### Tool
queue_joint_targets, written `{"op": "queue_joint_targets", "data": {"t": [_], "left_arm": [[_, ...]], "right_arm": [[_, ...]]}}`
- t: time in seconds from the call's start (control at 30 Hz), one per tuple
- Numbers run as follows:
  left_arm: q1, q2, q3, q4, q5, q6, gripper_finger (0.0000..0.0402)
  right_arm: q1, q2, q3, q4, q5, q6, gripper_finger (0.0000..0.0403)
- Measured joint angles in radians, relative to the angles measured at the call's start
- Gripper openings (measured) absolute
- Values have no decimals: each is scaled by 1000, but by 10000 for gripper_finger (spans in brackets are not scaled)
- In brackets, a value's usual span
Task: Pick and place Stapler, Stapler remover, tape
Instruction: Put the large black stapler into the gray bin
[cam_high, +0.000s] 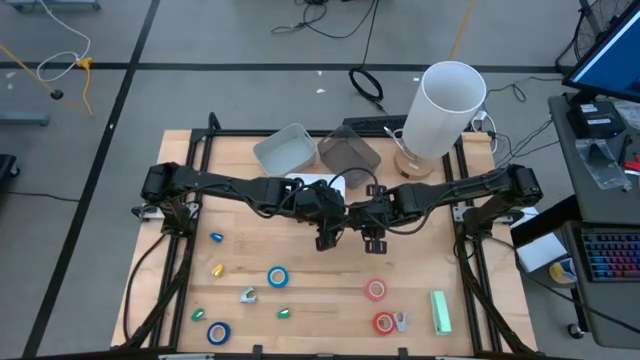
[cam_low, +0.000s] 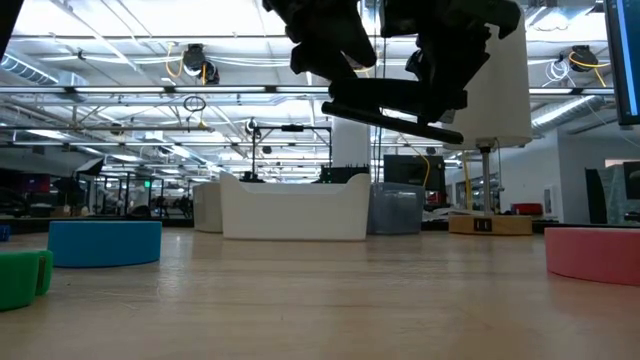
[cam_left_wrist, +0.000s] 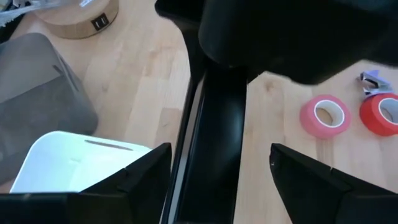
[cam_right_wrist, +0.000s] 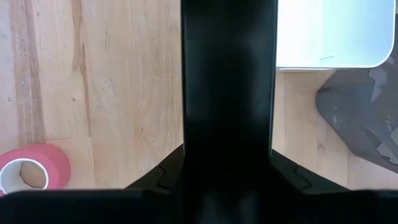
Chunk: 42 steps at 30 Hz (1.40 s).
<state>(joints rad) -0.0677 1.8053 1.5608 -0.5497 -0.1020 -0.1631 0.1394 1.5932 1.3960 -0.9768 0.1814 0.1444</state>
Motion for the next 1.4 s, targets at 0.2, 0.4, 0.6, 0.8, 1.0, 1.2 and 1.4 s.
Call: {"op": "queue_joint_targets", "data": {"t": [0.2, 0.4, 0.6, 0.8, 1.0, 1.2, 1.4], "left_arm": [[0, 0, 1, 3, 0, 3, 267], [-5, 20, 1, -45, 1, -1, 271], [-6, 26, 1, -31, 3, -38, 271], [-6, 26, 1, -28, 18, -57, 248], [5, 26, 1, -24, 94, -98, 172], [8, 27, 1, -25, 104, -140, 172], [8, 27, 1, -77, 79, -137, 172]], "right_arm": [[14, -19, 0, 26, 1, -9, 123], [27, -56, 0, 125, -28, -17, 123], [26, -57, 0, 123, -52, -17, 123], [26, -57, 0, 122, -53, -12, 123], [25, -57, 0, 123, -67, -8, 123], [26, -56, 0, 132, -51, -7, 163], [26, -56, 0, 96, -51, -8, 191]]}}
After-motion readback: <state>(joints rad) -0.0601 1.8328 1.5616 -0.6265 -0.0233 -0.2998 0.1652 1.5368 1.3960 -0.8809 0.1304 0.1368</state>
